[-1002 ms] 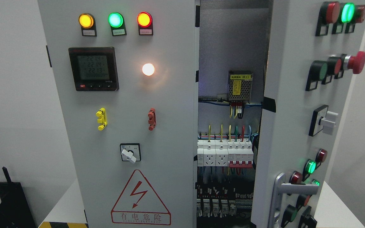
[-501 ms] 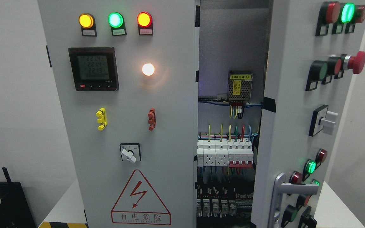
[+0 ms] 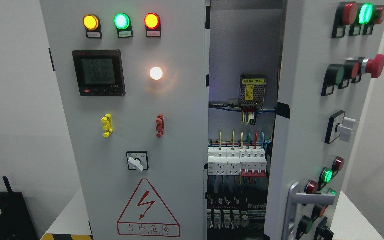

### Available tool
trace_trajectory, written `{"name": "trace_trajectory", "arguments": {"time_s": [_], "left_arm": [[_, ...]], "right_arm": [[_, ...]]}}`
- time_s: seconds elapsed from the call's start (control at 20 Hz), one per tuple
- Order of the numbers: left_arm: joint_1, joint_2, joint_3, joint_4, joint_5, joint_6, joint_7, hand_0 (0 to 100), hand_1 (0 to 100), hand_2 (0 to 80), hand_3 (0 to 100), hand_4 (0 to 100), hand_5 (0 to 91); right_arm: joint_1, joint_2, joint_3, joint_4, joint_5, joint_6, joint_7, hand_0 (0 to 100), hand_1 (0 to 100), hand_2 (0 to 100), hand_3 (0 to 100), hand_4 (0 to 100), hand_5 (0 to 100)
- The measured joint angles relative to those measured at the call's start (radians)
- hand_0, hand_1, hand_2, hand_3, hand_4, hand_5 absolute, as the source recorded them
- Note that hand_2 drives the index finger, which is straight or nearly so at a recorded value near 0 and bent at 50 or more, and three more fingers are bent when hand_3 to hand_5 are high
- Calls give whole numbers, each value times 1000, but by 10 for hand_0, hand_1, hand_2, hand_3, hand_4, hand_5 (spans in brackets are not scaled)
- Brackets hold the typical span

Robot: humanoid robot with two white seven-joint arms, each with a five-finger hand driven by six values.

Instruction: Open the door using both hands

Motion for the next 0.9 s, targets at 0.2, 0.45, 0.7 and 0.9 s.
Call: {"name": "trace_trajectory", "arguments": {"time_s": [0.2, 0.45, 0.7, 0.9], "left_arm": [[130, 152, 111, -237, 276, -24, -42, 0, 0, 0, 0, 0, 0], [240, 366, 278, -449, 590, -46, -186, 0, 0, 0, 0, 0, 0], [289, 567, 444, -580, 830, -50, -292, 0, 0, 0, 0, 0, 0], [298, 719, 551, -651, 954, -49, -349, 0, 0, 0, 0, 0, 0]], "right_arm": [[0, 0, 0, 0, 0, 0, 0, 384, 0, 0, 0, 0, 0], [0, 0, 0, 0, 0, 0, 0, 385, 0, 0, 0, 0, 0], [0, 0, 0, 0, 0, 0, 0, 384, 0, 0, 0, 0, 0], [0, 0, 0, 0, 0, 0, 0, 385, 0, 0, 0, 0, 0]]}}
